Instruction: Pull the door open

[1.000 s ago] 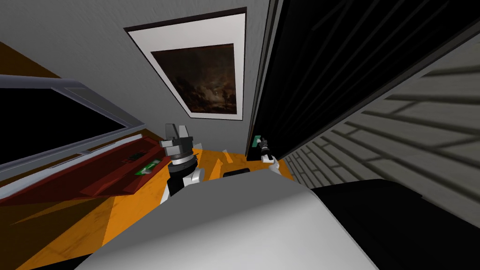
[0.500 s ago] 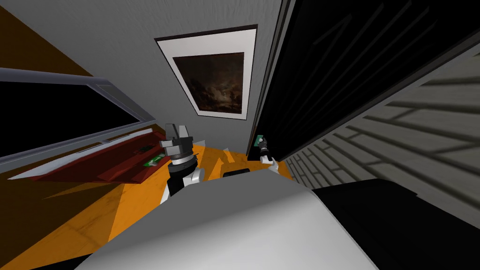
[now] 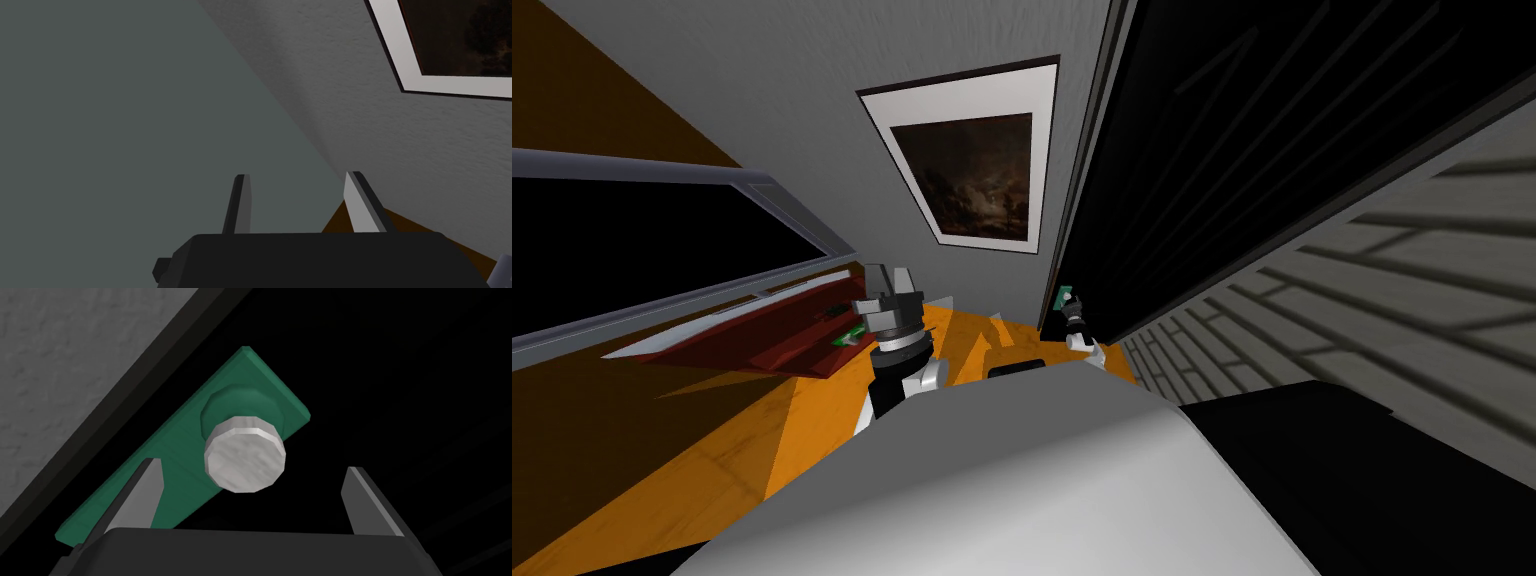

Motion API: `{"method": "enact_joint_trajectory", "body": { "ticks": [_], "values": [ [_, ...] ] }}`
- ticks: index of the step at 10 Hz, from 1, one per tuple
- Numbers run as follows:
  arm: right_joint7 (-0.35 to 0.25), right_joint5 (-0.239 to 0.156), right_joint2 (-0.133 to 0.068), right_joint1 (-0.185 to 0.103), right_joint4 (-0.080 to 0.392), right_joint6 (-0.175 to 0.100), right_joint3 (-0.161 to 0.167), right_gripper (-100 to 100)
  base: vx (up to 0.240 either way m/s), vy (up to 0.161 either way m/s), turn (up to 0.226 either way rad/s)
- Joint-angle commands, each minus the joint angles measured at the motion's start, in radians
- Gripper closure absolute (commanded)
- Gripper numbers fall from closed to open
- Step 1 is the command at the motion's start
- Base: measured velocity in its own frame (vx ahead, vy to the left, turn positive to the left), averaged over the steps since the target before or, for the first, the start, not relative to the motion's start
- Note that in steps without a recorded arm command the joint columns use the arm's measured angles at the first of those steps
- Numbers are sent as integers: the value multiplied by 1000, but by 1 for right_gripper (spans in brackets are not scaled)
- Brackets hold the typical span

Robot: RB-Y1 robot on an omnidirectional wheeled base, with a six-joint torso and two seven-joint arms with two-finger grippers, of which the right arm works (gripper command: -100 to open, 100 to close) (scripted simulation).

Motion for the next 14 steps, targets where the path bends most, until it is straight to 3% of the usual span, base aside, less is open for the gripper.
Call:
{"method": "enact_joint_trajectory", "body": {
  "ticks": [1, 2, 4, 7, 9, 10, 14],
  "values": [
    [-50, -32, 8, 12, -15, 2, 6, -100, -45, -22, 56],
    [-56, -32, 8, 12, -15, 2, 6, -100, -38, -16, 36],
    [-123, -86, 23, 31, -38, 4, 17, -100, -69, -13, 80],
    [-179, -113, 30, 40, -49, 4, 22, -100, -53, -27, 44],
    [-246, -163, 45, 57, -71, 6, 32, -100, -68, -32, 72],
    [-259, -163, 45, 57, -71, 6, 32, -100, -60, -29, 30],
    [-377, -240, 66, 84, -104, 8, 48, -100, -76, -24, 64]
  ]
}}
